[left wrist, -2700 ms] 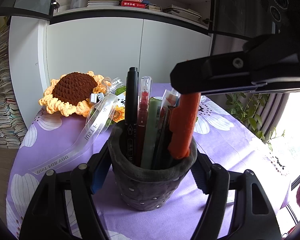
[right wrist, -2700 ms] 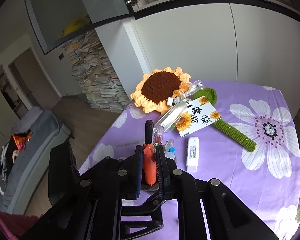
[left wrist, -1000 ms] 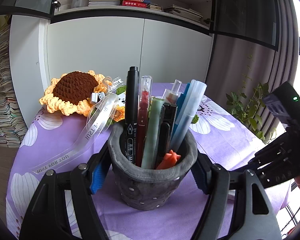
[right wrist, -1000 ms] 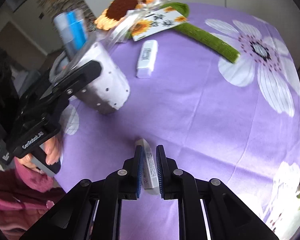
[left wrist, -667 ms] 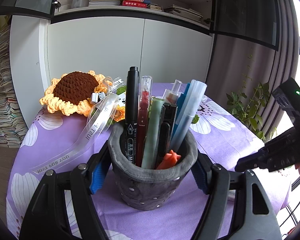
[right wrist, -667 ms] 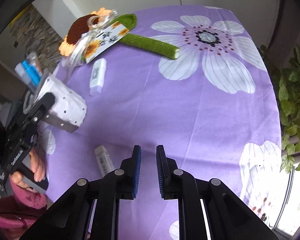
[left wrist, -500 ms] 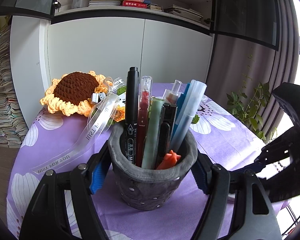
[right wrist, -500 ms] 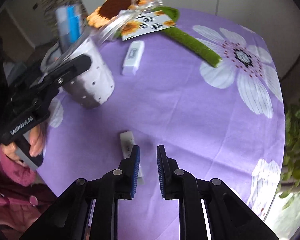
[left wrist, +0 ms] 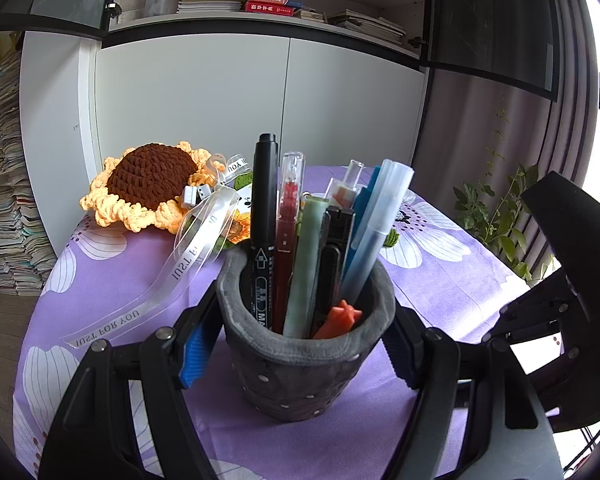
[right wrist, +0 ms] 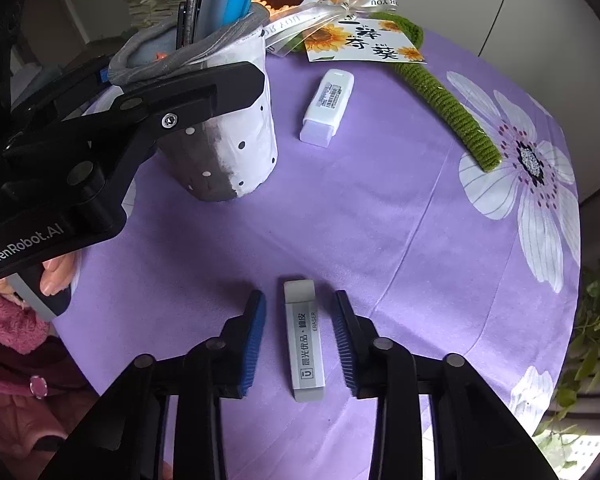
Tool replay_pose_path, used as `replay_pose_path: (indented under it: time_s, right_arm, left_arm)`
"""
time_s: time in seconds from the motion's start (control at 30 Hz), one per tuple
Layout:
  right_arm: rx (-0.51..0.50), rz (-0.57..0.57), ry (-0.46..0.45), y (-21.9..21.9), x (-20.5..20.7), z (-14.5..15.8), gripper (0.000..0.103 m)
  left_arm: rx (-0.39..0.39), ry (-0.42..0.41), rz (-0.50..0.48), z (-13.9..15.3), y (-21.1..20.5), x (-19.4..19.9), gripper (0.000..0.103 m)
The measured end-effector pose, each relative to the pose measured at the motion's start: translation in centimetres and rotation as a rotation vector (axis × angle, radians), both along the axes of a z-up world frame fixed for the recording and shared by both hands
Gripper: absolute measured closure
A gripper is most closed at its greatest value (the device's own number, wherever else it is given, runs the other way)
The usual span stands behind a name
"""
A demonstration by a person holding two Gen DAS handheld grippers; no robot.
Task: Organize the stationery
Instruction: 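Insert the white correction pen into the grey cup, release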
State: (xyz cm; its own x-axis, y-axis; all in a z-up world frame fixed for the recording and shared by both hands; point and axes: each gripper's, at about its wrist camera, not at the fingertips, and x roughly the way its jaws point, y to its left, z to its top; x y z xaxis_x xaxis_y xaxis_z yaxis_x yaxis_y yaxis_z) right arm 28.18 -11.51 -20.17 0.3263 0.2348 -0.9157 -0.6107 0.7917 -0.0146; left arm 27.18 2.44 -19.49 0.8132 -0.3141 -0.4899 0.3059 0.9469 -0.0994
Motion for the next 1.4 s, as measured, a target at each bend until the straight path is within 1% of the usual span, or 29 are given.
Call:
replay_pose_path:
  time_s: [0.03, 0.13, 0.2, 0.33, 0.43, 0.5, 0.63, 0.73, 0.83, 0.93, 1.0, 1.07, 1.13, 1.2, 1.3, 1.4]
  right_arm:
    - [-0.005, 0.0, 0.001, 0.3, 0.3, -0.2, 0.085]
    - [-0.01, -0.002, -0.007, 0.6, 0.1, -0.1, 0.085]
    - [0.025, -0.021, -0.011, 0.2, 0.1, 0.9, 0.085]
    - [0.129, -0.092, -0.075, -2.1, -0.6, 4.6, 0.085]
    - [0.205, -0.103, -0.133, -2.7, -1.4, 7.7, 0.085]
    - [0.28, -0.103, -0.164, -2.9, -1.8, 9.8, 0.085]
    - [0.439, -0.074, -0.205, -1.8, -2.1, 12.8, 0.085]
    - [0.49, -0.034, -0.235, -0.1, -1.8, 14.1, 0.086]
    - [0.513, 0.021, -0.22, 2.1, -0.8, 14.4, 0.086]
    - [0.463, 0.042, -0.226, 4.2, 0.5, 13.5, 0.086]
    - [0.426, 0.057, -0.223, 5.4, 1.2, 12.7, 0.085]
    - [0.423, 0.072, -0.205, 5.9, 1.8, 12.1, 0.085]
    - [0.416, 0.072, -0.18, 5.9, 2.4, 11.6, 0.085]
    - [0.433, 0.065, -0.148, 5.6, 2.9, 11.2, 0.085]
    - [0.467, 0.051, -0.131, 4.9, 3.1, 11.2, 0.085]
    - [0.5, 0.044, -0.122, 4.3, 3.1, 11.4, 0.085]
  left_arm:
    - [0.001, 0.0, 0.001, 0.0, 0.0, 0.0, 0.031]
    - [0.001, -0.001, 0.001, 0.0, 0.0, 0.0, 0.031]
    - [0.0, 0.0, 0.0, 0.0, 0.0, 0.0, 0.031]
    - [0.001, 0.0, 0.001, 0.0, 0.0, 0.0, 0.031]
    - [0.001, 0.0, 0.0, 0.0, 0.0, 0.0, 0.031]
    - [0.002, 0.002, 0.001, 0.0, 0.0, 0.1, 0.031]
    - [0.001, 0.007, 0.001, -0.1, 0.0, 0.2, 0.031]
    - [0.001, 0.007, 0.001, -0.1, -0.1, 0.2, 0.031]
    - [0.001, 0.007, 0.001, -0.1, -0.1, 0.1, 0.031]
    - [-0.003, 0.011, -0.002, -0.2, -0.1, 0.2, 0.031]
    - [-0.037, 0.033, -0.01, -0.3, 0.3, 0.5, 0.031]
    - [-0.051, 0.043, -0.012, -0.4, 0.5, 0.7, 0.03]
    - [-0.053, 0.044, -0.012, -0.4, 0.5, 0.7, 0.03]
    - [-0.047, 0.042, -0.011, -0.4, 0.4, 0.7, 0.03]
    - [-0.035, 0.048, -0.005, -0.5, 0.2, 0.7, 0.03]
    - [-0.041, 0.052, -0.007, -0.5, 0.3, 0.7, 0.03]
